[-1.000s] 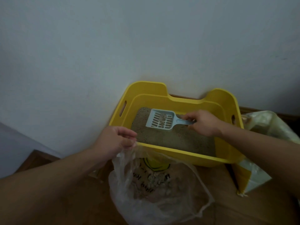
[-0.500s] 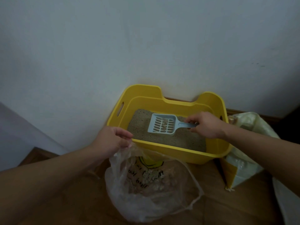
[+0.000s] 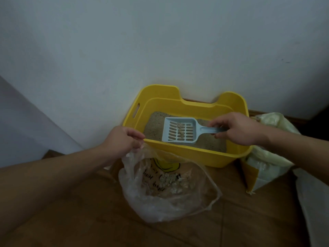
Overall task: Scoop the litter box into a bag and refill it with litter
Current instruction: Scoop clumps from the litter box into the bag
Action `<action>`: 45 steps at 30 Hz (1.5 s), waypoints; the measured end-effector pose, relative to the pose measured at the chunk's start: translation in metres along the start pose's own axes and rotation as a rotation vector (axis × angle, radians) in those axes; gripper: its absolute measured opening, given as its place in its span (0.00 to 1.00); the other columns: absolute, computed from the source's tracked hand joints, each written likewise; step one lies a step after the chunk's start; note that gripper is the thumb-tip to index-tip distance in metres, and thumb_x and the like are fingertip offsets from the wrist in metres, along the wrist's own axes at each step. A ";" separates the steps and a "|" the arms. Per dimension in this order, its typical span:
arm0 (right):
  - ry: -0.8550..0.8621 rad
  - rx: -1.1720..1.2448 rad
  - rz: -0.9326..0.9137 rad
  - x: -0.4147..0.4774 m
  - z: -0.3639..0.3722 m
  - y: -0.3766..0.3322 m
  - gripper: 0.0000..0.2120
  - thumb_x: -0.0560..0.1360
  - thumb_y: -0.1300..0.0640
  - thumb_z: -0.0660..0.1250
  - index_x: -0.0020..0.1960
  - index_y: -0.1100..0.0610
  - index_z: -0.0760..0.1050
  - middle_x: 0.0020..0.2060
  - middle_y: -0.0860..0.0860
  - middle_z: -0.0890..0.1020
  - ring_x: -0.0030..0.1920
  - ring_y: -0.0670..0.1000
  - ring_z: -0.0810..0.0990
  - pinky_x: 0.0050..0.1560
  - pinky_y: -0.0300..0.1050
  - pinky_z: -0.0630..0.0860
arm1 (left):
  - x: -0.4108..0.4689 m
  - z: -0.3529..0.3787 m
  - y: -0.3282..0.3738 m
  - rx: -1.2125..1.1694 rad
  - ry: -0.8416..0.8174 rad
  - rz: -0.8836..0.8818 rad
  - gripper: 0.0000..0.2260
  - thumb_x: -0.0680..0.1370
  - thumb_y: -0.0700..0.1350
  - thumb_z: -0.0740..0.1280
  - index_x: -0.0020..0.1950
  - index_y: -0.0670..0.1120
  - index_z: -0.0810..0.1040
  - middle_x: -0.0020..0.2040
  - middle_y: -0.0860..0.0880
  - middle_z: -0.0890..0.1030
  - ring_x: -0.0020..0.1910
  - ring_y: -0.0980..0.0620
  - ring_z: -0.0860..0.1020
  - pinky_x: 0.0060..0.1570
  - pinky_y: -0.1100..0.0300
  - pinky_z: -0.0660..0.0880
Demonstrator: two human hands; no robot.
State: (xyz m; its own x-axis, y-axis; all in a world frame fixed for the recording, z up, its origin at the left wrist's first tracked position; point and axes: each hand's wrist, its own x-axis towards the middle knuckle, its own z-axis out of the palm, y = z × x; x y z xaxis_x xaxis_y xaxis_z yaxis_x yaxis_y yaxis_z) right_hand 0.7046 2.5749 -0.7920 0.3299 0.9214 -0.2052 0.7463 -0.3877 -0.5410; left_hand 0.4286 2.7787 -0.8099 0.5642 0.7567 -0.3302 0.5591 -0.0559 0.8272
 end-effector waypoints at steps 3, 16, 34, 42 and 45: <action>-0.044 0.023 -0.042 -0.012 0.000 -0.009 0.15 0.74 0.61 0.72 0.55 0.45 0.81 0.43 0.41 0.83 0.44 0.40 0.79 0.49 0.43 0.76 | 0.000 -0.003 -0.002 0.011 0.009 0.000 0.09 0.71 0.27 0.71 0.46 0.39 0.83 0.41 0.38 0.85 0.41 0.44 0.84 0.46 0.52 0.83; -0.312 0.024 -0.124 -0.031 0.043 -0.023 0.16 0.74 0.61 0.71 0.56 0.42 0.80 0.46 0.38 0.84 0.47 0.39 0.80 0.52 0.43 0.79 | -0.008 -0.008 -0.010 -0.024 -0.014 -0.003 0.11 0.70 0.26 0.72 0.49 0.36 0.82 0.39 0.42 0.82 0.36 0.50 0.83 0.40 0.60 0.83; -0.399 0.080 -0.122 -0.019 0.073 -0.014 0.12 0.81 0.60 0.61 0.50 0.47 0.80 0.41 0.44 0.83 0.43 0.44 0.80 0.51 0.48 0.77 | -0.001 -0.004 -0.015 -0.043 -0.060 0.031 0.12 0.70 0.26 0.72 0.47 0.40 0.83 0.39 0.45 0.83 0.38 0.51 0.82 0.40 0.61 0.82; -0.437 0.080 -0.092 -0.013 0.082 -0.013 0.12 0.81 0.61 0.58 0.53 0.53 0.80 0.42 0.49 0.84 0.44 0.52 0.81 0.50 0.50 0.77 | 0.002 -0.004 -0.016 -0.059 -0.071 0.025 0.12 0.70 0.26 0.72 0.46 0.41 0.82 0.40 0.45 0.83 0.40 0.49 0.83 0.44 0.56 0.82; -0.441 0.086 -0.084 -0.015 0.081 -0.014 0.12 0.81 0.61 0.58 0.55 0.53 0.80 0.43 0.48 0.84 0.43 0.51 0.81 0.48 0.47 0.77 | 0.001 -0.003 -0.016 -0.068 -0.070 0.017 0.12 0.70 0.26 0.72 0.46 0.41 0.82 0.41 0.44 0.83 0.42 0.46 0.82 0.48 0.51 0.82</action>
State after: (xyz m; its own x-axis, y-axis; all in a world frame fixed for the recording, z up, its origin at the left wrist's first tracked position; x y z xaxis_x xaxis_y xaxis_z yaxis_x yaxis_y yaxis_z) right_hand 0.6427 2.5685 -0.8475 -0.0212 0.8795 -0.4754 0.7033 -0.3248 -0.6323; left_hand 0.4187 2.7829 -0.8218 0.6154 0.7087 -0.3449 0.5078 -0.0219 0.8612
